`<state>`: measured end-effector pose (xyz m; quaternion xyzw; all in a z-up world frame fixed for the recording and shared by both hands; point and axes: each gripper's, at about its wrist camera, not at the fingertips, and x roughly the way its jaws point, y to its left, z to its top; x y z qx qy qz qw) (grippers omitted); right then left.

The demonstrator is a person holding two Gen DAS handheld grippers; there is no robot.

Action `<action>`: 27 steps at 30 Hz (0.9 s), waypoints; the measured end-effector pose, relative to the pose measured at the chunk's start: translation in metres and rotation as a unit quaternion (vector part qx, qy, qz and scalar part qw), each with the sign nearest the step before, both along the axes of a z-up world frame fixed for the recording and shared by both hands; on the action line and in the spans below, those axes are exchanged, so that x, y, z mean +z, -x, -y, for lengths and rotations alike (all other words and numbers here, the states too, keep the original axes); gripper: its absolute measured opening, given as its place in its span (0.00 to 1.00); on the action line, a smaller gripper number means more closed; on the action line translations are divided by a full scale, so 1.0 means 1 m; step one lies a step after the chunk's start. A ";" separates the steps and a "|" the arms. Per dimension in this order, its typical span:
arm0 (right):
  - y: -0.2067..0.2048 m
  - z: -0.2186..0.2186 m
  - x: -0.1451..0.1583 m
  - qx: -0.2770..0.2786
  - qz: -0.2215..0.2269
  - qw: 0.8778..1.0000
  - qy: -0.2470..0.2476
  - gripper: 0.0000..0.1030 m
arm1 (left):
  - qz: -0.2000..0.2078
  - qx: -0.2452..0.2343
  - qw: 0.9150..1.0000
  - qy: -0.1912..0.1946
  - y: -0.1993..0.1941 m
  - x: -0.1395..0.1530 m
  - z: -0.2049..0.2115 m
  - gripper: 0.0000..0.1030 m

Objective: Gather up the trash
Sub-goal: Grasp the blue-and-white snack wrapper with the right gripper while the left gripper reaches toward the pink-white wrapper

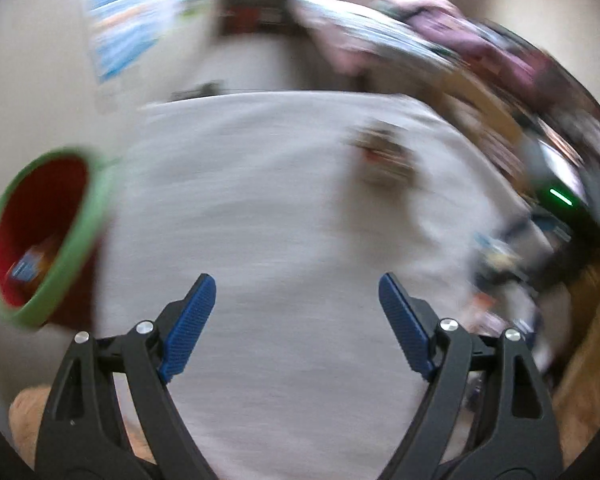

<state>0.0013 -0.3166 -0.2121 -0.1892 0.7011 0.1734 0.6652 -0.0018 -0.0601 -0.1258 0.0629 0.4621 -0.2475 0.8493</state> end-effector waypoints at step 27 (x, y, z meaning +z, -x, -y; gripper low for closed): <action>-0.054 0.023 0.068 -0.189 0.166 0.958 -0.140 0.41 | -0.113 -0.251 0.959 -0.061 0.057 -0.072 0.137 0.73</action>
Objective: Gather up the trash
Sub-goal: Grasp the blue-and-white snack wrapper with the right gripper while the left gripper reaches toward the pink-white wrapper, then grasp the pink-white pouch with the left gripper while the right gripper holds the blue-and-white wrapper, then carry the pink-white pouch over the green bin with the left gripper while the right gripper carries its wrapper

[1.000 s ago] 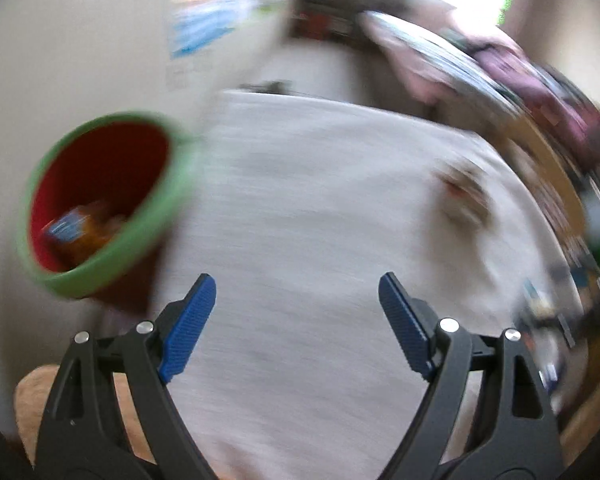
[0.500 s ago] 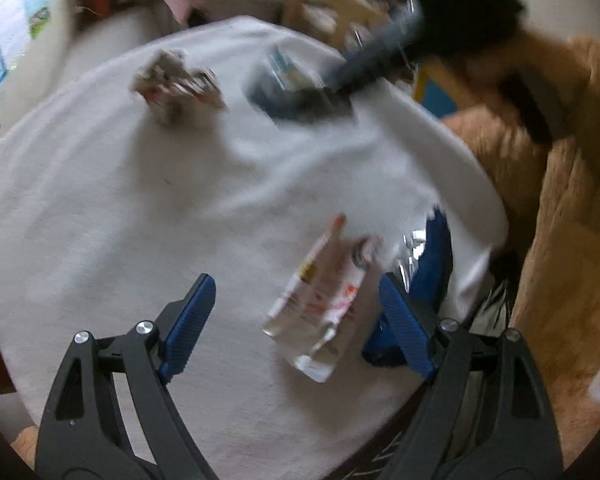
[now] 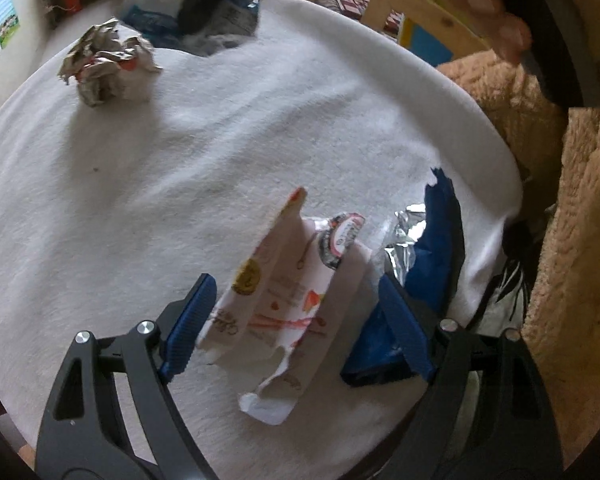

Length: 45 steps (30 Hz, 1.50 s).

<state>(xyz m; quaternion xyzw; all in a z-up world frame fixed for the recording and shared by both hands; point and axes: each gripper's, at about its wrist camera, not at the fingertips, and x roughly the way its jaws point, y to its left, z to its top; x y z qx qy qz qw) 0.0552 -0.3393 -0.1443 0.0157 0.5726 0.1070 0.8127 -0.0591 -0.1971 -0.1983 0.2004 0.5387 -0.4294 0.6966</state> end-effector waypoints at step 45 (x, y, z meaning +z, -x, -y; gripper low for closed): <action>0.021 -0.081 0.029 0.033 0.079 0.996 0.007 0.42 | 0.135 0.444 0.880 0.099 -0.086 0.104 -0.232 0.48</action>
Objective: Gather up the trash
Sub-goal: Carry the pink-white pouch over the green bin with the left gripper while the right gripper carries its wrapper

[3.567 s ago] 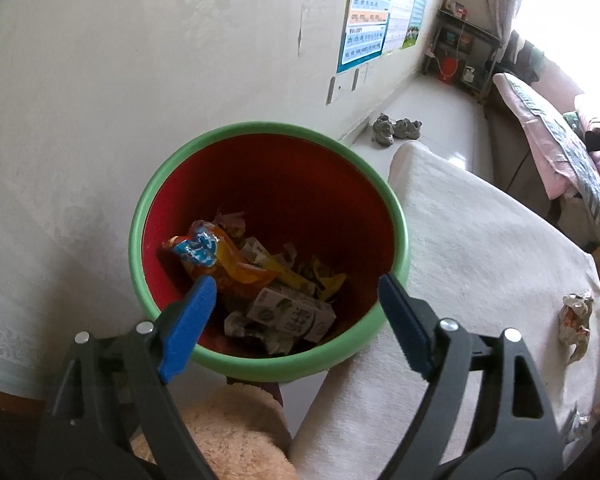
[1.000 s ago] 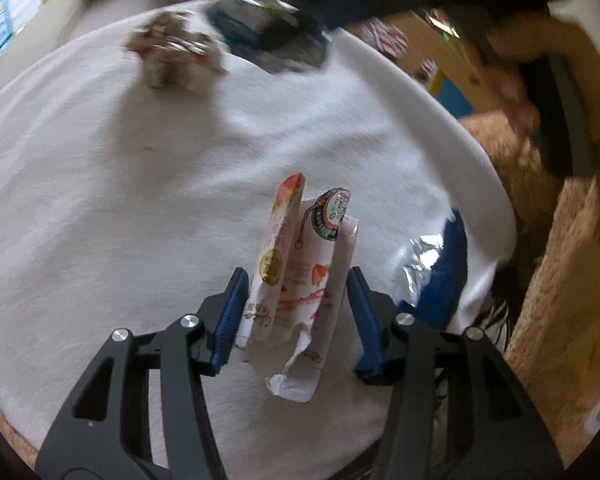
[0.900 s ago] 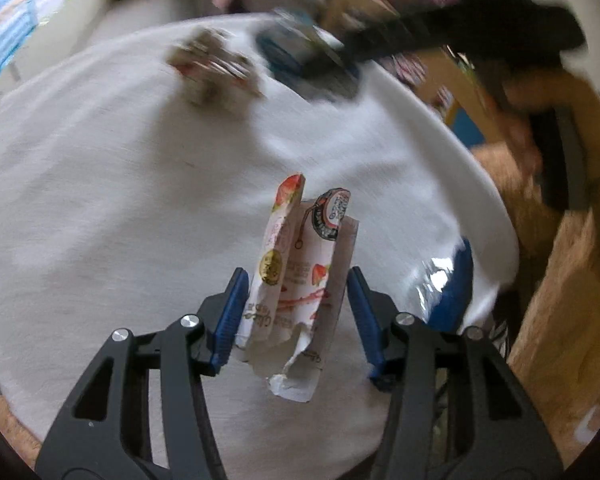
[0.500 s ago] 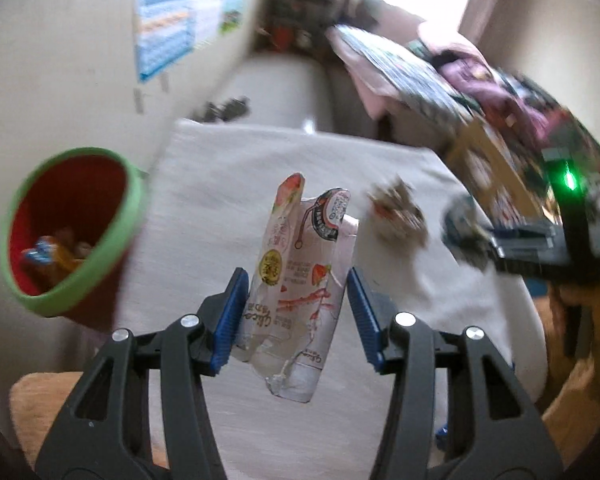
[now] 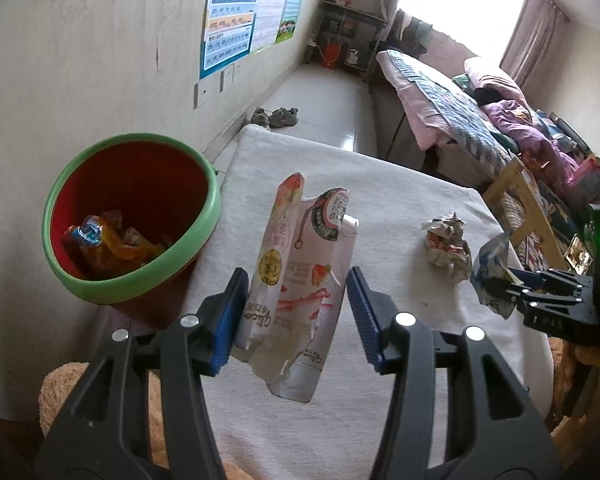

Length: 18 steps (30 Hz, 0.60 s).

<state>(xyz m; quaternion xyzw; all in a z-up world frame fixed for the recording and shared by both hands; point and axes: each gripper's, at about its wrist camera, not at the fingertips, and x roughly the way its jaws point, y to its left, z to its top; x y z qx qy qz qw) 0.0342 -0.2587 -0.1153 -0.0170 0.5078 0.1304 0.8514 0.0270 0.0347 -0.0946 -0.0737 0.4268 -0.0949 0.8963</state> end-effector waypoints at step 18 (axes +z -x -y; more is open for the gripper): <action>-0.049 -0.115 0.013 0.049 -0.020 0.993 -0.104 0.42 | -0.034 0.097 0.995 -0.016 -0.028 -0.021 -0.072 0.48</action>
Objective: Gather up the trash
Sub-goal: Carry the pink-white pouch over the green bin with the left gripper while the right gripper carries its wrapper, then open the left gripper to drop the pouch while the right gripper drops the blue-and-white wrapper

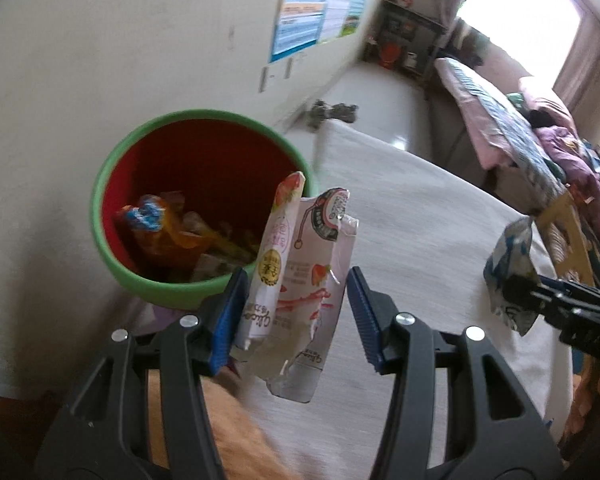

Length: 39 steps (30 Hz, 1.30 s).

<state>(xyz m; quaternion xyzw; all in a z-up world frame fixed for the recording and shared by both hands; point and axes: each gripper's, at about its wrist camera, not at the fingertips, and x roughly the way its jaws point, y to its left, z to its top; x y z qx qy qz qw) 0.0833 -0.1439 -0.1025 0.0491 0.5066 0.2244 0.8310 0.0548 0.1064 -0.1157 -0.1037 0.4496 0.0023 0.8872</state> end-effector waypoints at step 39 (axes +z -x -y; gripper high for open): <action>-0.057 -0.134 0.006 0.070 0.014 0.997 -0.001 0.44 | -0.059 0.075 0.993 0.070 -0.047 -0.037 -0.075 0.48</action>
